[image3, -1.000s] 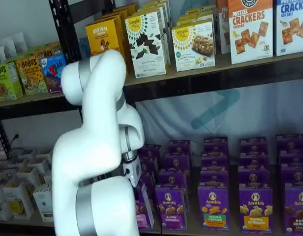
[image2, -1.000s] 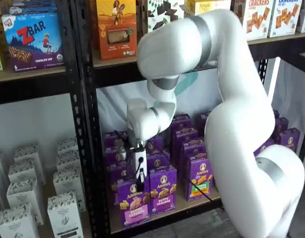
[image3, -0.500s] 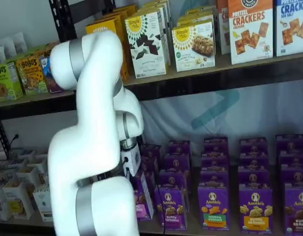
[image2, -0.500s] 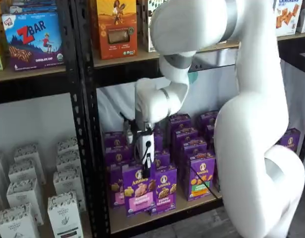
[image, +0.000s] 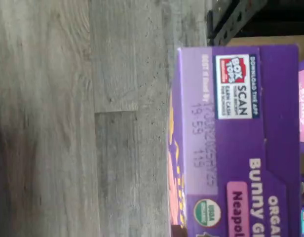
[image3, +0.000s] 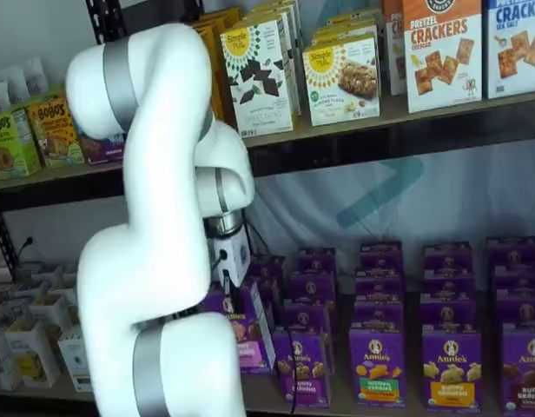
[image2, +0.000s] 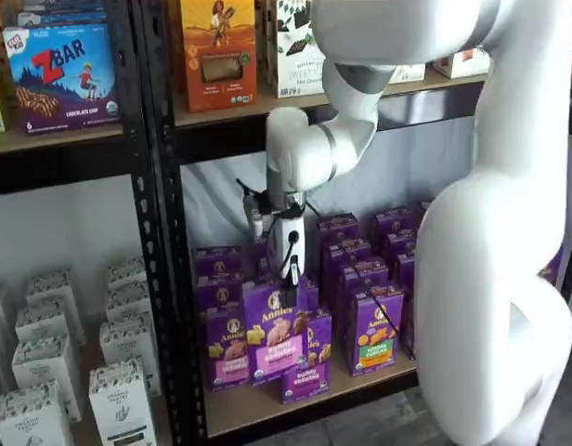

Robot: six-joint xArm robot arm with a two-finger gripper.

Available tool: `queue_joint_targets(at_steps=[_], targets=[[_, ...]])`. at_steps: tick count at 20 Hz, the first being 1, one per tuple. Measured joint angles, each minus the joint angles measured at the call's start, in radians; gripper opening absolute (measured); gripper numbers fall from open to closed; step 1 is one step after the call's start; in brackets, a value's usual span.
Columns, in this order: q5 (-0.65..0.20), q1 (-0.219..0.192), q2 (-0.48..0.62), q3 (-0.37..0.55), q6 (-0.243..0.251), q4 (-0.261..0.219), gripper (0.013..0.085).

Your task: Pick up the purple box with a pink patch in the middle, on the bottom shelf, the first box from the left

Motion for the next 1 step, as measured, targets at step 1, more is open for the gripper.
queue_joint_targets(at_steps=[1], targets=[[0.005,-0.002,-0.013,0.007,-0.006,0.005,0.0330]])
